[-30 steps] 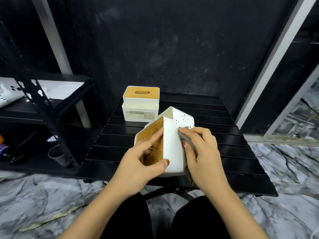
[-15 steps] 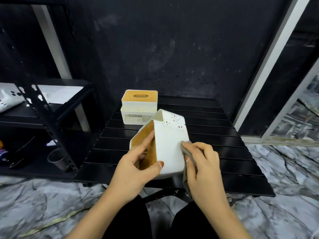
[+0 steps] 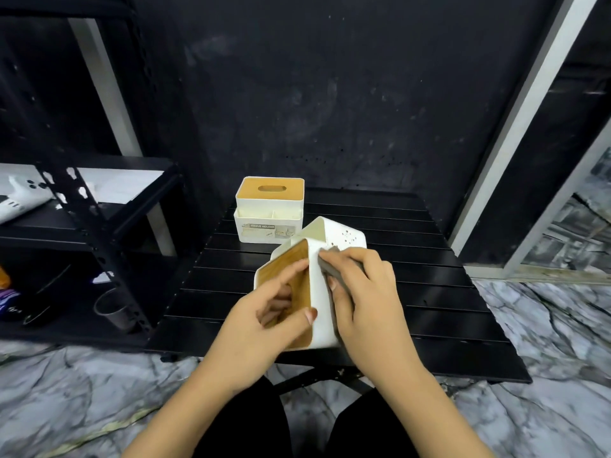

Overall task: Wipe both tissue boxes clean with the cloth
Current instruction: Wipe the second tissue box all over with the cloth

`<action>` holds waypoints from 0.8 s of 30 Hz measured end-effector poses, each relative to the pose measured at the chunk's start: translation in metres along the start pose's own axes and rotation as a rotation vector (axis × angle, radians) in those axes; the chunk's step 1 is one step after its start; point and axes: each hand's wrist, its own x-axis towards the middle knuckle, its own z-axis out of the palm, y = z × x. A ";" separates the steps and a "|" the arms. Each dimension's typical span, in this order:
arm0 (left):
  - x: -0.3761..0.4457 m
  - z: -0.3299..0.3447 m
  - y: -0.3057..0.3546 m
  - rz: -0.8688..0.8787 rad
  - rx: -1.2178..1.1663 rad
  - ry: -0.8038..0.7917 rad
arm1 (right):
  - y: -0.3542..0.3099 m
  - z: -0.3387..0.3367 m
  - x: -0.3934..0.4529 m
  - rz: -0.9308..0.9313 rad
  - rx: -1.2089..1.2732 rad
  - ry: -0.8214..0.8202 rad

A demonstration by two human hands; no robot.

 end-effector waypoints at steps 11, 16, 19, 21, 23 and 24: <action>0.011 -0.015 -0.001 -0.099 -0.010 -0.036 | -0.007 -0.005 -0.012 -0.057 0.019 -0.026; 0.011 -0.015 -0.001 -0.108 -0.033 -0.053 | -0.005 -0.004 -0.001 -0.072 0.031 -0.039; 0.012 -0.012 0.001 -0.102 -0.036 -0.047 | 0.003 -0.004 0.004 -0.011 0.024 0.002; 0.013 -0.009 0.001 -0.102 -0.022 -0.037 | 0.006 -0.005 0.002 0.015 0.006 0.017; 0.014 -0.007 0.002 -0.108 -0.017 -0.030 | 0.003 -0.005 -0.002 -0.014 0.002 0.029; 0.014 -0.008 0.002 -0.111 -0.021 -0.028 | 0.001 -0.005 -0.003 -0.036 0.007 0.024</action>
